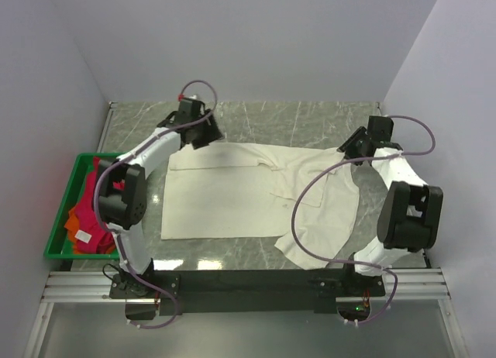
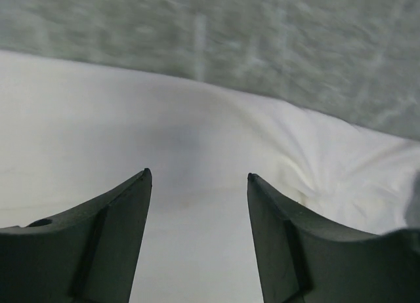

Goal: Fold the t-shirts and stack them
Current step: Fold the tshirt

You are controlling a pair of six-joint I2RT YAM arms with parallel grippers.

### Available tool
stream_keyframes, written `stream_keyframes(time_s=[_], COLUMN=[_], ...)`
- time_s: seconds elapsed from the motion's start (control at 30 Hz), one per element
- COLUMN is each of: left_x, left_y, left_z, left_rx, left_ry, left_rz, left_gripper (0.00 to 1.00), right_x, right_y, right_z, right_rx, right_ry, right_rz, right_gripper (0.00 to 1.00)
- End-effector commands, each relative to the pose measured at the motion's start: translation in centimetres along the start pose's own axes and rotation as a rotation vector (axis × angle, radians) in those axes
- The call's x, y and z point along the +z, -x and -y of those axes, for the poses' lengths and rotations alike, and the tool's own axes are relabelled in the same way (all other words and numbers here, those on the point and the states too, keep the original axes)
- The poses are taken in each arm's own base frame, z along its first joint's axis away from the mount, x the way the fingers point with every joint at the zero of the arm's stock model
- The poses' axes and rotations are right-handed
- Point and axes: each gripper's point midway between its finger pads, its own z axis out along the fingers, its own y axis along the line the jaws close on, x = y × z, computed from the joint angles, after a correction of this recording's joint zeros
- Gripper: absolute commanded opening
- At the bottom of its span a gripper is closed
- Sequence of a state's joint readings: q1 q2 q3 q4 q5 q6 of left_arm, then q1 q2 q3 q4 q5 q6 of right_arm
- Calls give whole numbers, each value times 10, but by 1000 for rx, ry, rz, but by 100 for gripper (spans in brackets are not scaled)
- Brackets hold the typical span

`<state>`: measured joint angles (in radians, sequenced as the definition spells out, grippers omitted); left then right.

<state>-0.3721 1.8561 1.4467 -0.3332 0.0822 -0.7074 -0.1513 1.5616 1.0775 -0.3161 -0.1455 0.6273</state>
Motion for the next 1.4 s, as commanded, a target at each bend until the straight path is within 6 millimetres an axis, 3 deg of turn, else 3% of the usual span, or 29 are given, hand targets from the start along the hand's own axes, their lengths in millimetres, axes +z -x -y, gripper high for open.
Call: stream_keyframes(time_s=[0.0,0.13,0.27,0.33,0.7,0.8,0.9,0.93,1.03,1.37], left_x=[4,19,31,37,53,54,54,55,55,57], left_y=[18,24,22,19,1,-4,-9,-10,-15,-34], left_z=[-49,-84,-102,-110,-136,-141,-147,-150,-156,-176], left_rx=[63,49,50,49,42,40,34,27,16,14], left_ry=[134,193,229,245,301,311,325,332,345,392], left_rz=[6,-14,-39,-53,-117,-134,-154,-158,-176,-249], left_gripper=[65,58,56,55,52,52,51,50,43,41], right_x=[14,37,61,66,97,101,102,103,107,122], right_y=[32,44,46,50,48,50,57,58,68,101], right_z=[-11,2,22,21,23,20,16,16,20,39], right_rx=[-42,-32,-5,-17,-15,-15,-17,-18,-3,81], right_ry=[91,85,75,95,153,168,177,174,155,68], right_rz=[20,1,-36,-38,-94,-98,-92,-91,-73,-67], right_gripper=[45,43,40,38,36,31,20,12,0,0])
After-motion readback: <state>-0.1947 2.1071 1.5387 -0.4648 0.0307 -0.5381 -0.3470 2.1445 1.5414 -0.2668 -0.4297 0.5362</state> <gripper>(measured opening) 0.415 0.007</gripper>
